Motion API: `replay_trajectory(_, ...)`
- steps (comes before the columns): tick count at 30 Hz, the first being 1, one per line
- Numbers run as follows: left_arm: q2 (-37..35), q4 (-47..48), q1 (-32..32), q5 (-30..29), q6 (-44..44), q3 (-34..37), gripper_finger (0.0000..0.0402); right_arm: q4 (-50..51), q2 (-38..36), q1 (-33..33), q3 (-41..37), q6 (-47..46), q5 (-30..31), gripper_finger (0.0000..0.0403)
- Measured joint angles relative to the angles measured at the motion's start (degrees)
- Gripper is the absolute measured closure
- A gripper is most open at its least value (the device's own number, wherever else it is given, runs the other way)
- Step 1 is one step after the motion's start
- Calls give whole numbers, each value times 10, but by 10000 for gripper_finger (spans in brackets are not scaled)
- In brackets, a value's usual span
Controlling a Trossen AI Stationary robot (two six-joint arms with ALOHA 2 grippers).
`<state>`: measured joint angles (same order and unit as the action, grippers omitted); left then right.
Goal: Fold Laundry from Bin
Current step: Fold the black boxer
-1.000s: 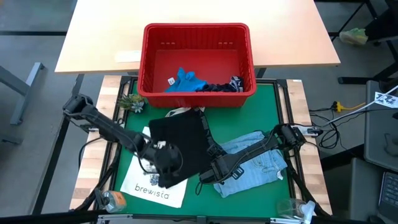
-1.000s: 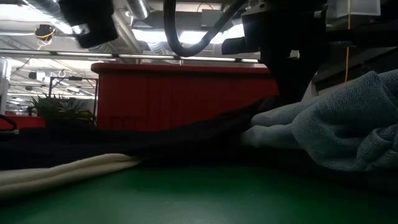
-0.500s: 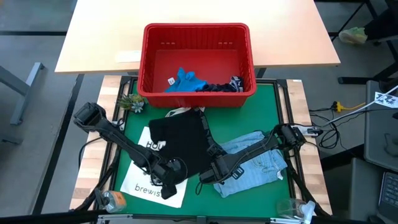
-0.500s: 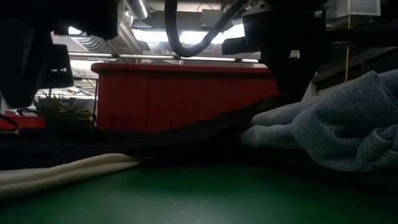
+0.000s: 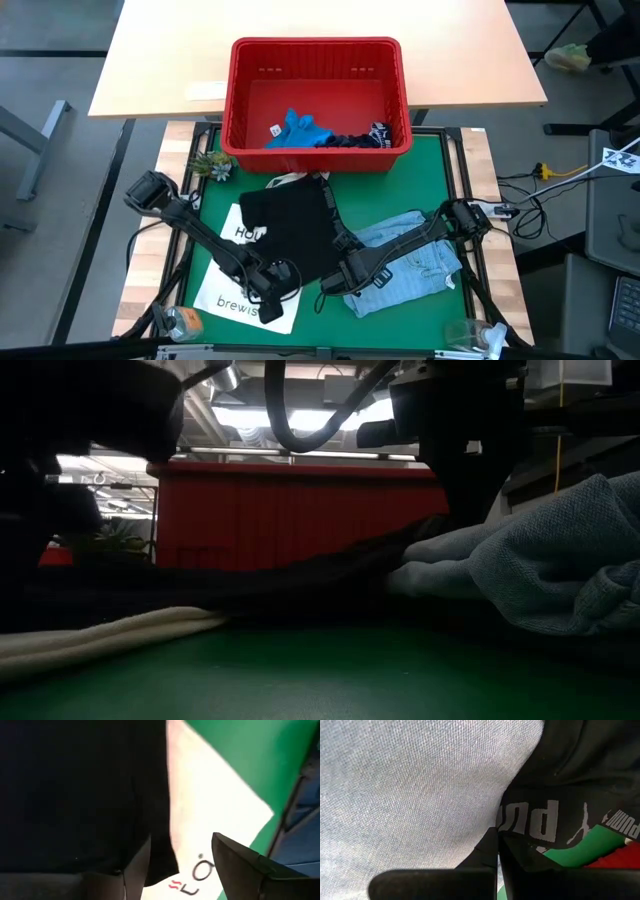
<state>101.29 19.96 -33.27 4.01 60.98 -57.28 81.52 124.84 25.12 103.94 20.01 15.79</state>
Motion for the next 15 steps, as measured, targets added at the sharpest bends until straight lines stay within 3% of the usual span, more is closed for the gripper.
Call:
replay_trajectory(7,14,18,-6,-9,1,-1,215,0,0,0,0,0,0,398)
replay_trajectory(15,14,33,-5,-9,26,-1,307,0,0,0,0,0,-3,398)
